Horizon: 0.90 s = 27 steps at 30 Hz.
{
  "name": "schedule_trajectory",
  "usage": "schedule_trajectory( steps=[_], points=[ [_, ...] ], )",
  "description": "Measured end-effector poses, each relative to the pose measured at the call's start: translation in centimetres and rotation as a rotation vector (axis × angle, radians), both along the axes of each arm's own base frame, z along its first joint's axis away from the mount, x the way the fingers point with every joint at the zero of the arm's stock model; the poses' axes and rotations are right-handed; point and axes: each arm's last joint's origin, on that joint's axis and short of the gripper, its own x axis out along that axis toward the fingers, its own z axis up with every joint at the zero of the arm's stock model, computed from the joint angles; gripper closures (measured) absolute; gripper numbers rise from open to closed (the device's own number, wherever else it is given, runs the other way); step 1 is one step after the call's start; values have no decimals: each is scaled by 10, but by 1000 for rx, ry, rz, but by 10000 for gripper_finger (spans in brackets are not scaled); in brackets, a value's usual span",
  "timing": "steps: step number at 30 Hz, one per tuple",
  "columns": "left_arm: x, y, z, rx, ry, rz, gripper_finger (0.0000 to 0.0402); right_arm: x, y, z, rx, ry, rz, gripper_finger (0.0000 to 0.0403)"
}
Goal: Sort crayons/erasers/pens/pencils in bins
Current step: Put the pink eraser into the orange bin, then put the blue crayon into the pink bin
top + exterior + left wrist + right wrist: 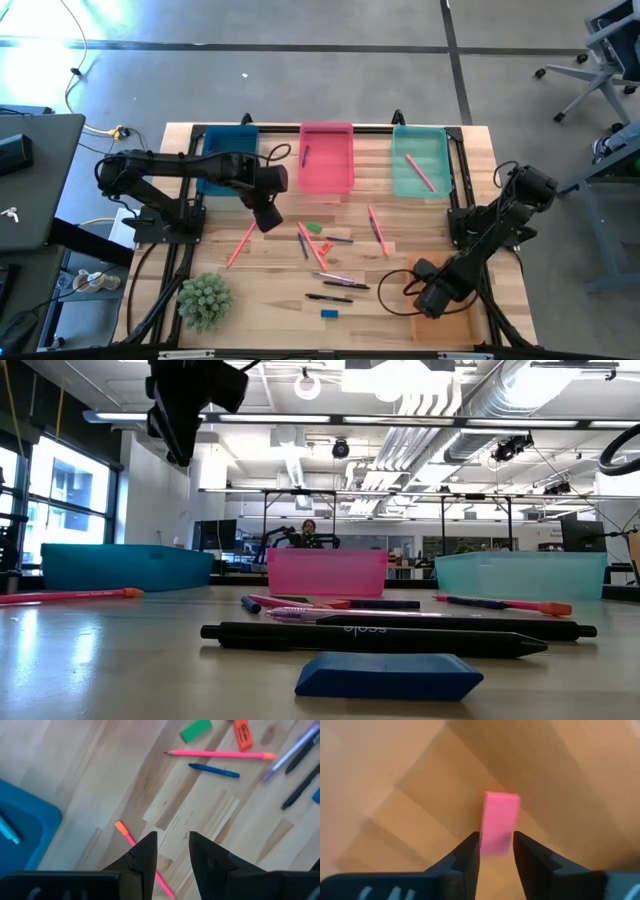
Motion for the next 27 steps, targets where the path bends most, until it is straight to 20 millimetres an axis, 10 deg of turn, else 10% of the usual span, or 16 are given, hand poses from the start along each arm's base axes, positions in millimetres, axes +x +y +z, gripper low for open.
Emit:
schedule_trajectory(
  steps=[15,27],
  points=[
    [18,-1,5,110,-187,-273,204,-2,-8,28,39,-146,-210,252],
    [46,3,3,284,-345,-546,210,2,-42,64,0,-401,-369,265]
  ],
)
